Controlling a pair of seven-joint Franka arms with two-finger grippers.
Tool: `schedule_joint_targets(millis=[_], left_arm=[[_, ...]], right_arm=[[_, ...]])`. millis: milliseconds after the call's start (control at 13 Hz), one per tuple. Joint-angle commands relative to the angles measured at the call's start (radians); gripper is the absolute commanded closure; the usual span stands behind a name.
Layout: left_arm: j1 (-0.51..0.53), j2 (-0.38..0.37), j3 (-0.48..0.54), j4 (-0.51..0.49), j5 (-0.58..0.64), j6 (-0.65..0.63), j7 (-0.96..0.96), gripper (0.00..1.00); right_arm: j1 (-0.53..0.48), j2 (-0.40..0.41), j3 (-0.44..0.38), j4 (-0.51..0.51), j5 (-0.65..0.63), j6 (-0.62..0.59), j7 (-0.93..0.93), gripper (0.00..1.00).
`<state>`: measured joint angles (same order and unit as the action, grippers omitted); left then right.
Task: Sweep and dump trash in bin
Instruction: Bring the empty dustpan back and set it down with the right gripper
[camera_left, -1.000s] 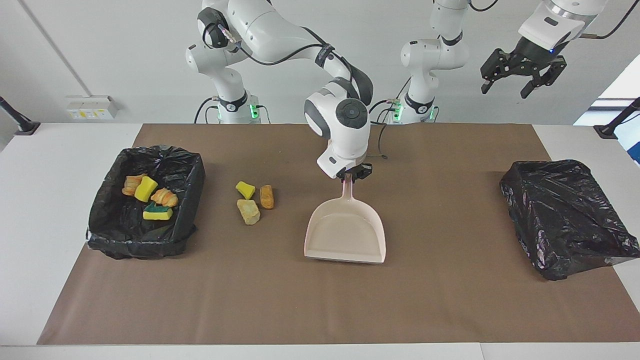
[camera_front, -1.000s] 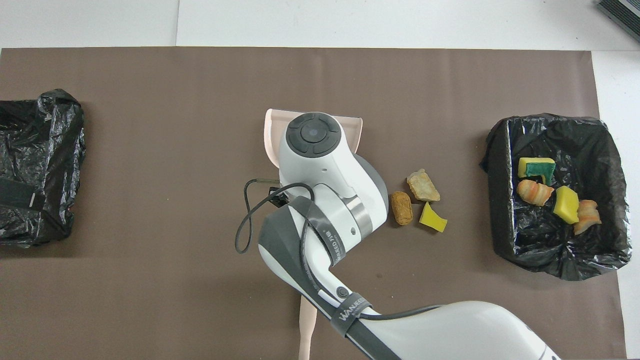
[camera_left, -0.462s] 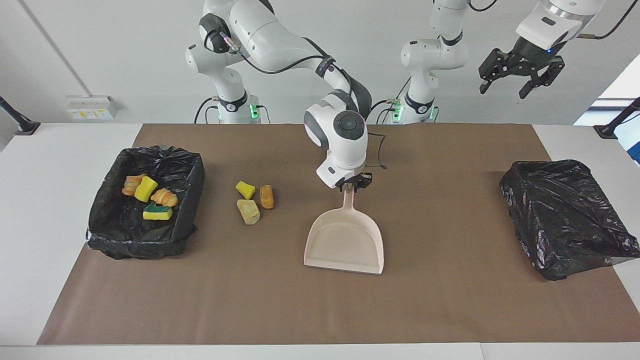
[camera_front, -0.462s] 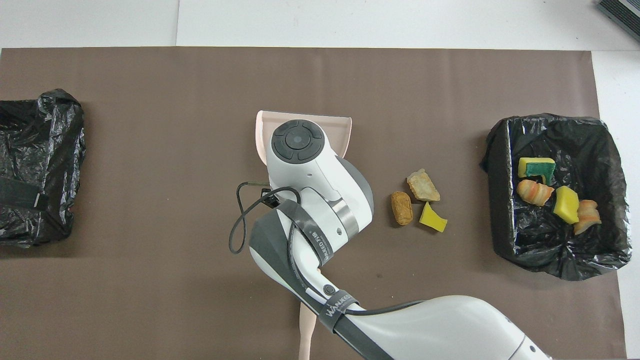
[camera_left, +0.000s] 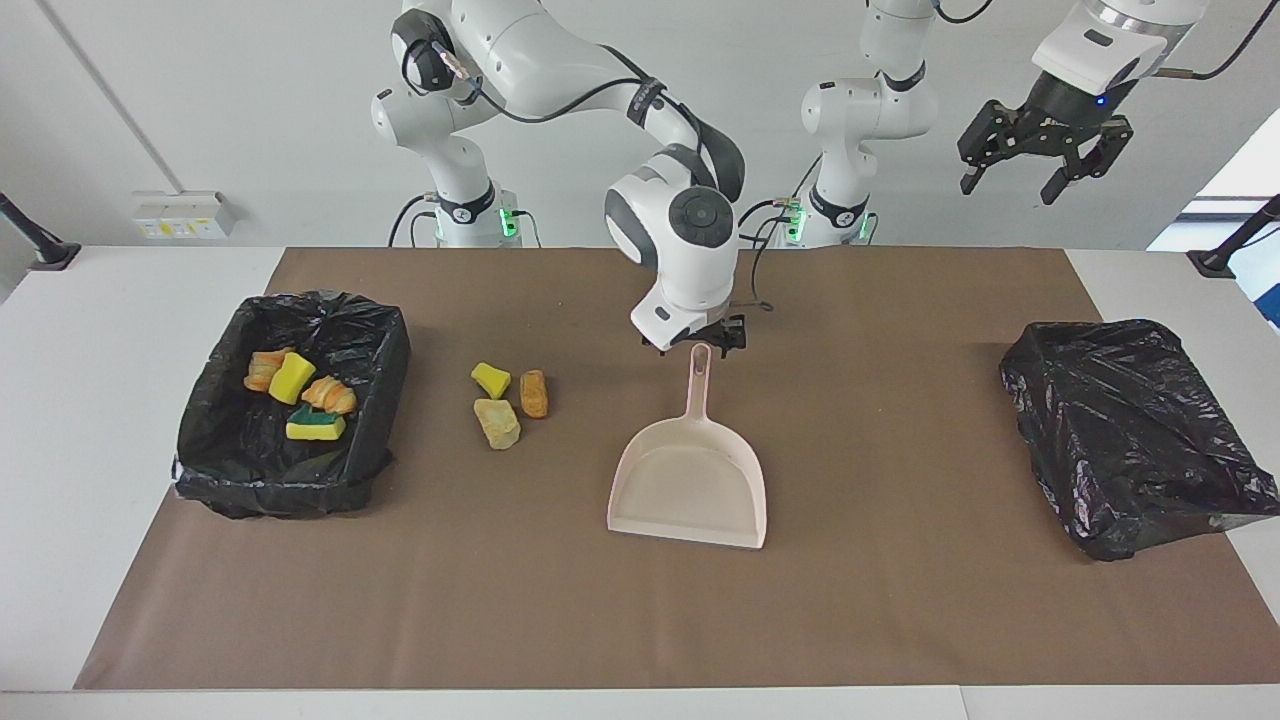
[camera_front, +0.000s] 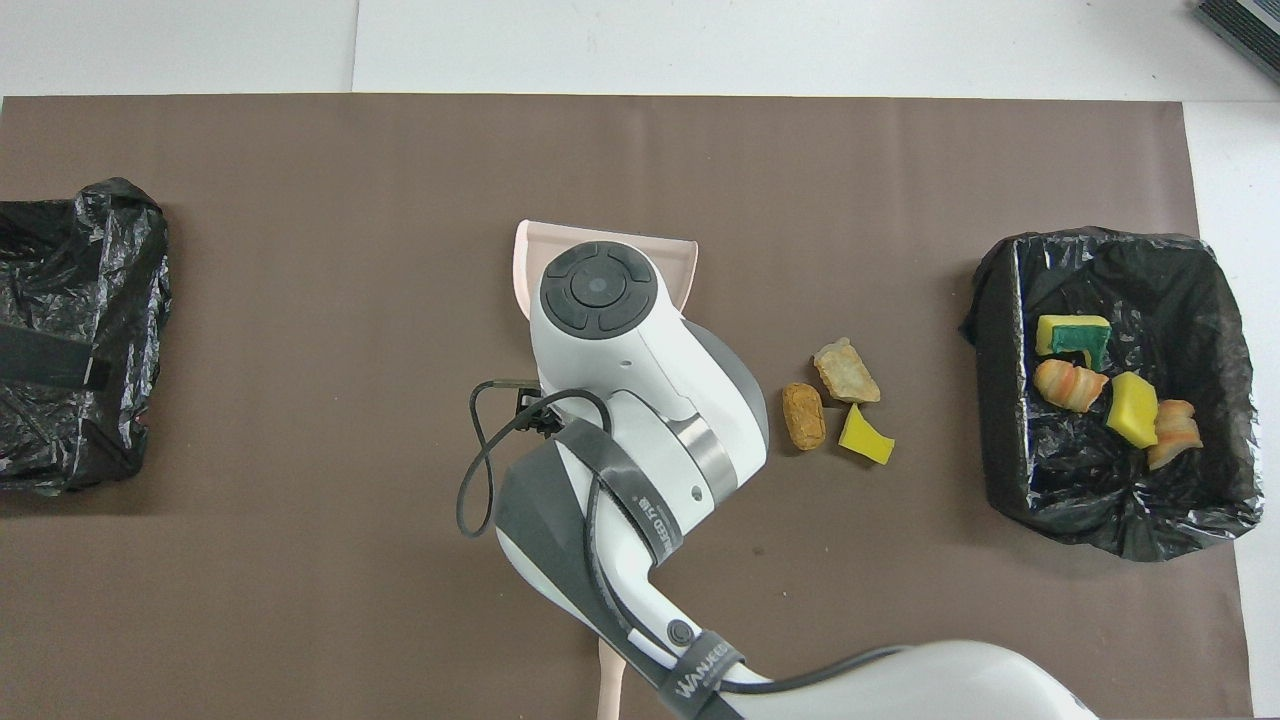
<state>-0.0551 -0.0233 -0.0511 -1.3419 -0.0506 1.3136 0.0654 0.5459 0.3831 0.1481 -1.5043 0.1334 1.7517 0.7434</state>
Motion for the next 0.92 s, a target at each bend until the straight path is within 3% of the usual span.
schedule_joint_targets(millis=[0, 231, 462, 692, 846], left_arm=[[0.011, -0.009, -0.009, -0.025, 0.003, 0.047, 0.014, 0.00], [-0.026, 0.006, -0.009, -0.078, 0.005, 0.140, 0.008, 0.00], [-0.130, 0.009, -0.009, -0.248, 0.003, 0.330, -0.004, 0.00], [-0.239, 0.039, -0.010, -0.405, 0.005, 0.530, -0.108, 0.00], [-0.311, 0.086, -0.009, -0.453, 0.005, 0.628, -0.162, 0.00]], right_arm=[[0.011, -0.231, 0.005, -0.282, 0.067, 0.023, 0.019, 0.00], [0.100, -0.375, 0.005, -0.509, 0.100, 0.112, 0.091, 0.00], [0.164, -0.530, 0.005, -0.782, 0.207, 0.299, 0.117, 0.00], [0.219, -0.532, 0.005, -0.870, 0.244, 0.408, 0.197, 0.00], [0.262, -0.535, 0.005, -0.911, 0.314, 0.465, 0.203, 0.00]])
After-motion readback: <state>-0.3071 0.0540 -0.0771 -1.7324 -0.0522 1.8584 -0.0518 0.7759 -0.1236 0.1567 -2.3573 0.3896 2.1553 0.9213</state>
